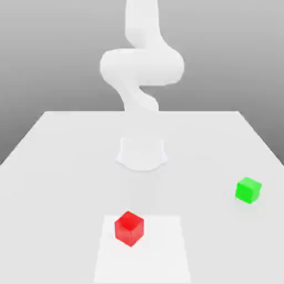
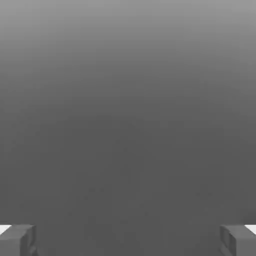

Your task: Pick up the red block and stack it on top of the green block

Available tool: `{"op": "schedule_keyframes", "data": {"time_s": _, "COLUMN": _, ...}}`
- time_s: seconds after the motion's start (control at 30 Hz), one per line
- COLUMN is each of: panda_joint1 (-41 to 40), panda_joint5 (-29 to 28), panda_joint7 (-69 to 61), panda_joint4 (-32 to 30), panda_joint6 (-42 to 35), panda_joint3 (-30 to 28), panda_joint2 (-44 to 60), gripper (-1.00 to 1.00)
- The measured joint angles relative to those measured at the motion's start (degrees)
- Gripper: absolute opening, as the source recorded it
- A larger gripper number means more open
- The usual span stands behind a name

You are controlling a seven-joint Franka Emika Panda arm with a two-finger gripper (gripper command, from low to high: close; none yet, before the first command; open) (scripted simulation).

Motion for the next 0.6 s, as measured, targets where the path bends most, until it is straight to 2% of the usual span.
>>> {"op": "schedule_keyframes", "data": {"time_s": 0.2, "panda_joint1": -5.74, "panda_joint5": -3.17, "panda_joint7": 11.02, "panda_joint4": -8.01, "panda_joint6": 7.71, "panda_joint3": 4.58, "panda_joint2": 12.87, "gripper": 0.0}}
{"op": "schedule_keyframes", "data": {"time_s": 0.4, "panda_joint1": -9.79, "panda_joint5": -4.97, "panda_joint7": 21.11, "panda_joint4": -16.01, "panda_joint6": 15.51, "panda_joint3": 6.47, "panda_joint2": 25.88, "gripper": 0.0}}
{"op": "schedule_keyframes", "data": {"time_s": 0.5, "panda_joint1": -10.72, "panda_joint5": -4.11, "panda_joint7": 25.26, "panda_joint4": -20.36, "panda_joint6": 19.93, "panda_joint3": 6.36, "panda_joint2": 32.84, "gripper": 0.0}}
{"op": "schedule_keyframes", "data": {"time_s": 0.6, "panda_joint1": -10.65, "panda_joint5": -0.28, "panda_joint7": 27.03, "panda_joint4": -24.49, "panda_joint6": 24.07, "panda_joint3": 6.16, "panda_joint2": 38.81, "gripper": 0.0}}
